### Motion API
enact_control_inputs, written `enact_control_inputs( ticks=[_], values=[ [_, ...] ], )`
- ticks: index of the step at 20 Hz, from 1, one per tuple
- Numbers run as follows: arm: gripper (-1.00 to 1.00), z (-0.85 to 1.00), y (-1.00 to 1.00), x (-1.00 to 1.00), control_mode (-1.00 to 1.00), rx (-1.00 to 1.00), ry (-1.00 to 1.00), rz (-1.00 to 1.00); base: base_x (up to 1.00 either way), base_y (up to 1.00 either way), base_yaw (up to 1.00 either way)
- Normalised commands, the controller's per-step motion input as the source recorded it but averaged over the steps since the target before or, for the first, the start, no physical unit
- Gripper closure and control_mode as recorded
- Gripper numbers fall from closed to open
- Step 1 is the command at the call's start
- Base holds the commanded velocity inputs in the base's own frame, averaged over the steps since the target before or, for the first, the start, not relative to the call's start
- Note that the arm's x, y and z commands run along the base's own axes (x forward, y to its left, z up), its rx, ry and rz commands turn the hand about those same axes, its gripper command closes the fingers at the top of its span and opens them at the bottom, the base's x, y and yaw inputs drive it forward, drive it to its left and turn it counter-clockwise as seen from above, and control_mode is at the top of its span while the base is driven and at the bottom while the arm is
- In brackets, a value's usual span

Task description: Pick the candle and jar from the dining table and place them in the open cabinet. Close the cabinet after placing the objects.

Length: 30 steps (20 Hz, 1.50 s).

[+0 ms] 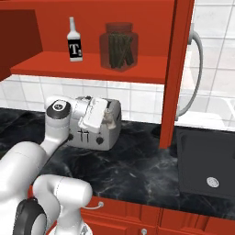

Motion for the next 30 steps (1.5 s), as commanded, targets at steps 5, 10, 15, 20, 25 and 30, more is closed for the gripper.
enact_control_inputs(
  ticks=[5, 10, 15, 20, 25, 30],
  values=[
    [1.0, 0.13, 0.06, -0.03, -1.0, -0.03, 0.0, 0.22, 0.0, 0.0, 0.0],
    [1.0, 0.21, 0.05, -0.12, -1.0, 0.0, 0.0, 0.23, 0.0, 0.0, 0.0],
    [1.0, 0.36, 0.21, -0.06, -1.0, 0.0, -0.01, 0.21, 0.0, 0.0, 0.0],
    [1.0, 0.41, 0.28, 0.0, -1.0, 0.0, 0.0, 0.17, 0.0, 0.0, 0.0],
    [1.0, 0.42, 0.37, 0.0, -1.0, 0.0, 0.0, 0.16, 0.0, 0.0, 0.0],
    [1.0, 0.42, 0.45, 0.0, -1.0, 0.01, 0.04, 0.18, 0.0, 0.0, 0.0]
  ],
)
